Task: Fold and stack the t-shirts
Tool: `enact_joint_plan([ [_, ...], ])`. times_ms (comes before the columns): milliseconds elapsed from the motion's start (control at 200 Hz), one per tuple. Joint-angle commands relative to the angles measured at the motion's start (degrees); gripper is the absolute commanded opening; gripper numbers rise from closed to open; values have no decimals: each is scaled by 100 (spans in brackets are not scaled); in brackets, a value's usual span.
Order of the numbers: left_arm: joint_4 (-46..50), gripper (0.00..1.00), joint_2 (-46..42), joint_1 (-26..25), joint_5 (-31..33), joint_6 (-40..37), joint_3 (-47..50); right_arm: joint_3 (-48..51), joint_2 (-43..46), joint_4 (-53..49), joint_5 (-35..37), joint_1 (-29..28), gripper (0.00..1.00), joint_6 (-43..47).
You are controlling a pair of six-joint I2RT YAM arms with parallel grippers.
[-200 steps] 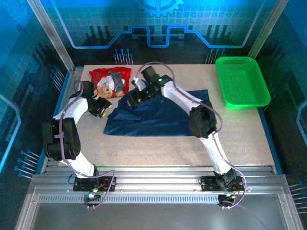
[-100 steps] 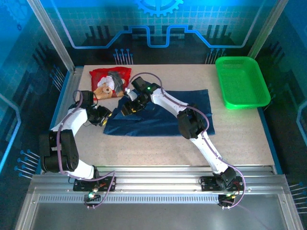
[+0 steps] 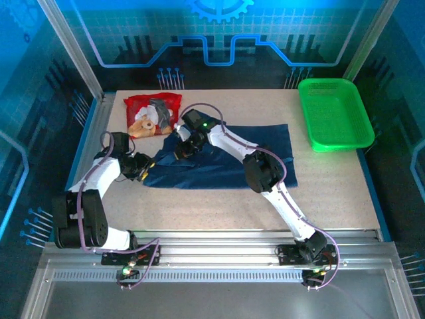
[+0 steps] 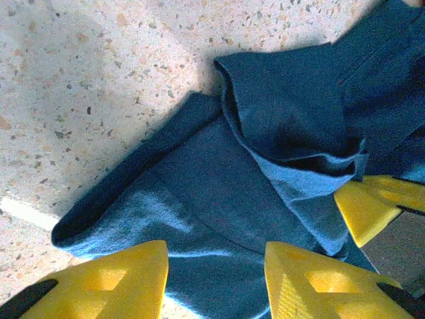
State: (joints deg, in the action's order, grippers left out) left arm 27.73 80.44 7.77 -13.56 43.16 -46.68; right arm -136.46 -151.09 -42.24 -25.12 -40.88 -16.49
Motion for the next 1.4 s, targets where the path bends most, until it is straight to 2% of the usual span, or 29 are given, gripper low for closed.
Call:
enact_joint_plan([
  [0,75,44,-190,49,42,-95,111,247,432,222,343,-42,4,-42],
  [265,-34,44,-280,40,108,-36,343,727,1081,518,848,131,2,-260],
  [490,-227,44,-63,-24,129,-20,518,857,1213,480,1288,220,3,-419],
  [695,-504,44,394,-166,116,33,716,809,1006,268,1183,362,7,-687],
  [855,-591,48,594,-250,332,109,776,778,833,58,1226,395,11,-790],
  [1151,-683,54,-313,-285,471,395,730,876,825,84,1097,419,15,-812],
  [1266,-831,55,-96,-285,543,408,721,889,807,82,1051,419,15,-819],
  [1396,-1558,56,145,-302,365,659,847,933,840,102,1027,415,15,-817],
])
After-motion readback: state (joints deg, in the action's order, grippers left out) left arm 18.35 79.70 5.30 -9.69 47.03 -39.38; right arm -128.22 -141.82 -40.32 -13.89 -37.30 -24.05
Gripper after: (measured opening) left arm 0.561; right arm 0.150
